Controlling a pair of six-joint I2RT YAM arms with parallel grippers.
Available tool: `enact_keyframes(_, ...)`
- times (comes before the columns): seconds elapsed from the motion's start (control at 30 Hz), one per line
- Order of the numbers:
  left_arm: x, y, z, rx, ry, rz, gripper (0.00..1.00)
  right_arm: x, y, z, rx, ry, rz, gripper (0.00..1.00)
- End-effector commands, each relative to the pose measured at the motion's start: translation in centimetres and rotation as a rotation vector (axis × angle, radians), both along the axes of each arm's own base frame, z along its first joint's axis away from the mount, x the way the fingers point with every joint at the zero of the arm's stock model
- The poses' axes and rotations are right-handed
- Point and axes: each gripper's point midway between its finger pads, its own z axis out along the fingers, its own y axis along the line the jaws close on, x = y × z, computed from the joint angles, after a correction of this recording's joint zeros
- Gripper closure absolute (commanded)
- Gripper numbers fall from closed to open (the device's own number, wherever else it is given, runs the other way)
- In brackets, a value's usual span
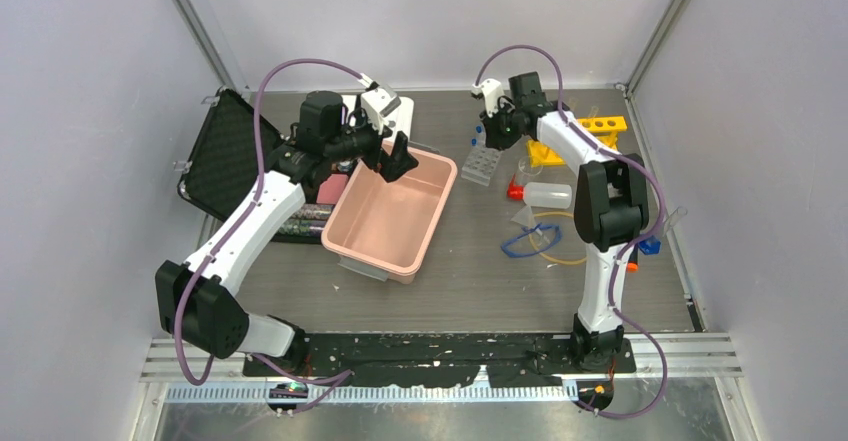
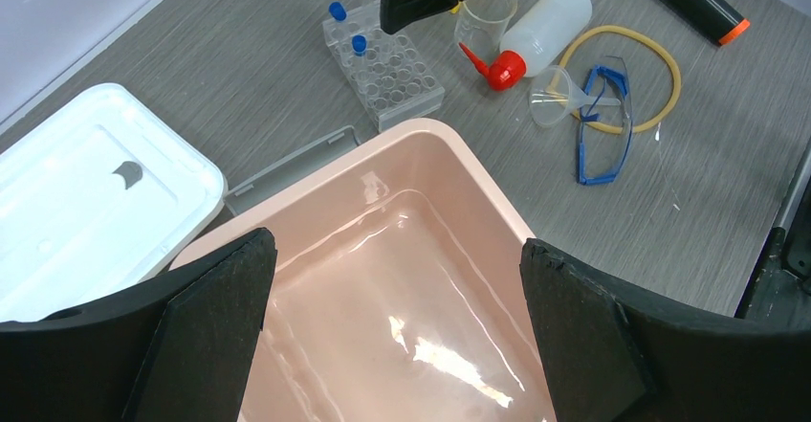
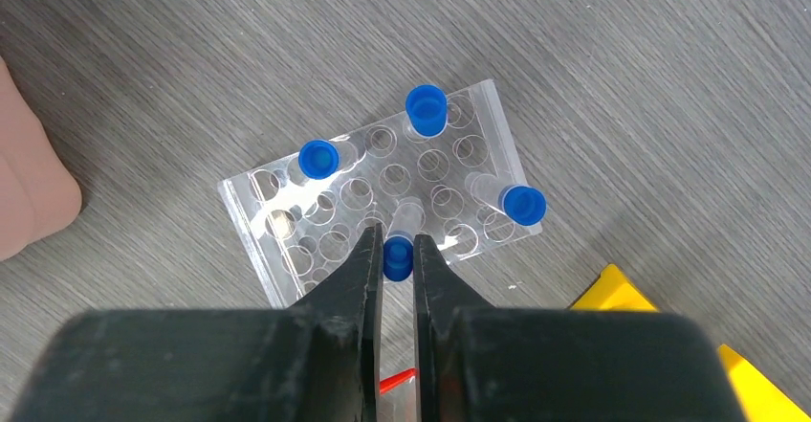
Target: Organize the chemistry lab equipment
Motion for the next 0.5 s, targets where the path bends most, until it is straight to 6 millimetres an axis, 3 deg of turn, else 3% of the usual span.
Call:
enact_keyframes(0.0,0.57,-0.14,2.05,-0.022,-0.044,-0.001,0.0,0.05,-0.14,0.32,0.04,0.036,-0.023,0.95)
enact_keyframes(0.37,0.52,-0.06,1.96,-0.022,-0.038,0.001,0.0,-0.09,-0.13,-0.41,0.051,0.093,-0.017,0.94)
enact_keyframes(0.47,0.46,-0.1,1.89,-0.021,-0.037,-0.001,0.0,-0.15,-0.07,-0.48,0.048,0.103,-0.013,0.84)
